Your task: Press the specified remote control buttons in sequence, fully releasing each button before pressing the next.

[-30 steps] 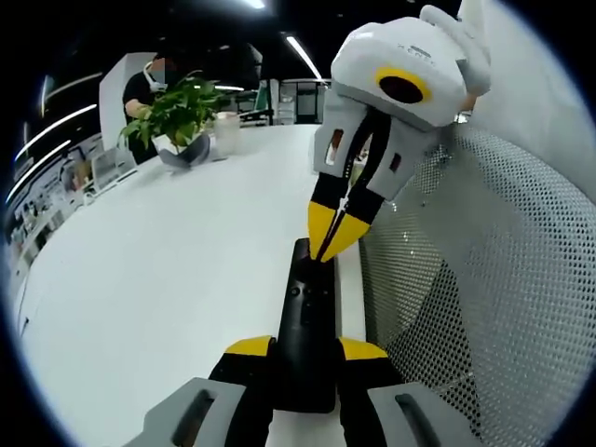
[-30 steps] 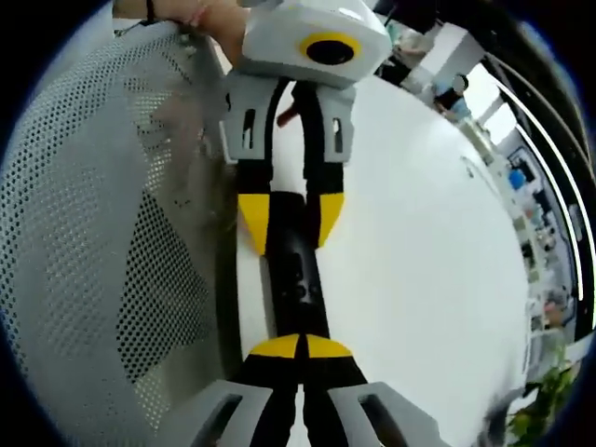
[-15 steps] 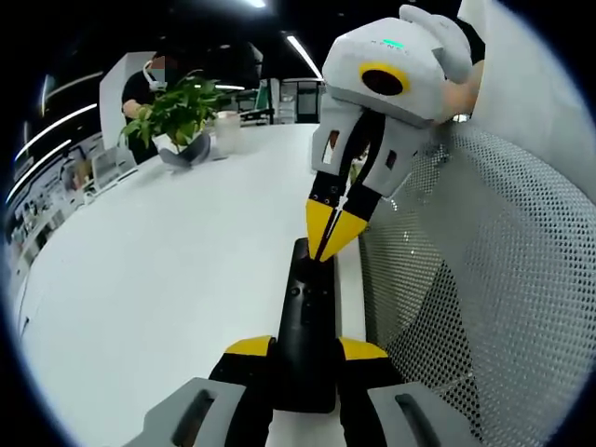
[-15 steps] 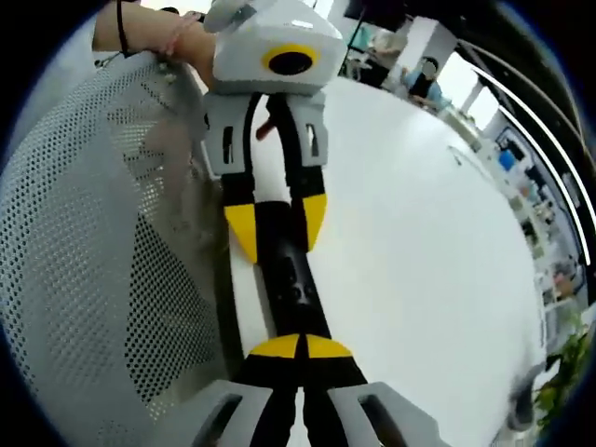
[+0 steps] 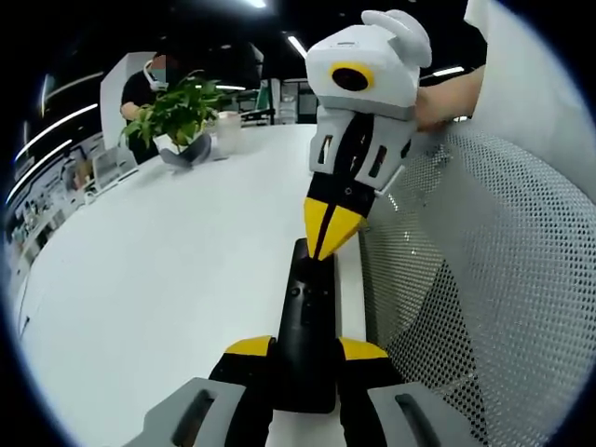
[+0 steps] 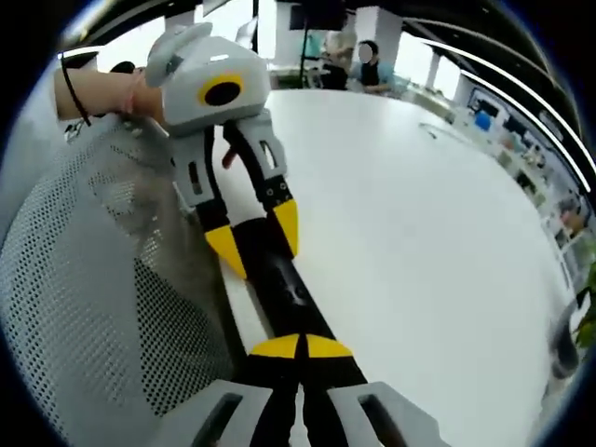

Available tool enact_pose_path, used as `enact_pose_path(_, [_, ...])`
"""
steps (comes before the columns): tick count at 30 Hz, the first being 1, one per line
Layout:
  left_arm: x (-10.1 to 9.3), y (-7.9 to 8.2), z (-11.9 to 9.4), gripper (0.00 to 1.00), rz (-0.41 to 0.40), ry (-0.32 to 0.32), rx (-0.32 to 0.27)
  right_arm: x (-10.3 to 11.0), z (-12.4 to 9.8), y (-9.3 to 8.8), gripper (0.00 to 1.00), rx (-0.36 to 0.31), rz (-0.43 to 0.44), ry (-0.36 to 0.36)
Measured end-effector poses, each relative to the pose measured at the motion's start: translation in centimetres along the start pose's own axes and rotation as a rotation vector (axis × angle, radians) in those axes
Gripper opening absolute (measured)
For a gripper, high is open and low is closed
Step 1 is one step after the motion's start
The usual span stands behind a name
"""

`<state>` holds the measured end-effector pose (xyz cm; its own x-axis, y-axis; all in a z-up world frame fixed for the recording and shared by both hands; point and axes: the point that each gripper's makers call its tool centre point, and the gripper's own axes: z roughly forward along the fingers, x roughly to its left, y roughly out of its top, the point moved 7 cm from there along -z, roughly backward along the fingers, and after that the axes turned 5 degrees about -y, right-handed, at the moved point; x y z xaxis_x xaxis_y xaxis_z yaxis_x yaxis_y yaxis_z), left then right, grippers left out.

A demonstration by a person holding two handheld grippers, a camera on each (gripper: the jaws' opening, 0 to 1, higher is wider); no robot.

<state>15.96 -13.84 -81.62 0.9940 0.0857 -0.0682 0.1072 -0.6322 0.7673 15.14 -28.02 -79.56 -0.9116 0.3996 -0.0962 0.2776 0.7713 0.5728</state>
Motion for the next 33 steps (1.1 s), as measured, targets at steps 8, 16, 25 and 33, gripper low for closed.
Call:
enact_pose_path(8, [0.1, 0.0, 0.0, 0.25, 0.005, -0.007, -0.002, -0.1, 0.0, 0.1, 0.0, -0.004, 0.022, 0.013])
enact_pose_path(16, [0.1, 0.0, 0.0, 0.25, 0.005, -0.008, -0.003, 0.0, 0.3, 0.5, 0.0, -0.004, -0.014, 0.016])
enact_pose_path(25, [0.1, 0.0, 0.0, 0.25, 0.003, -0.006, -0.002, -0.3, 0.5, 0.8, 0.0, 0.018, -0.077, 0.054])
enact_pose_path(33, [0.1, -0.1, 0.0, 0.25, 0.003, -0.01, -0.004, -0.5, 1.1, 1.8, 0.0, 0.088, -0.229, 0.124])
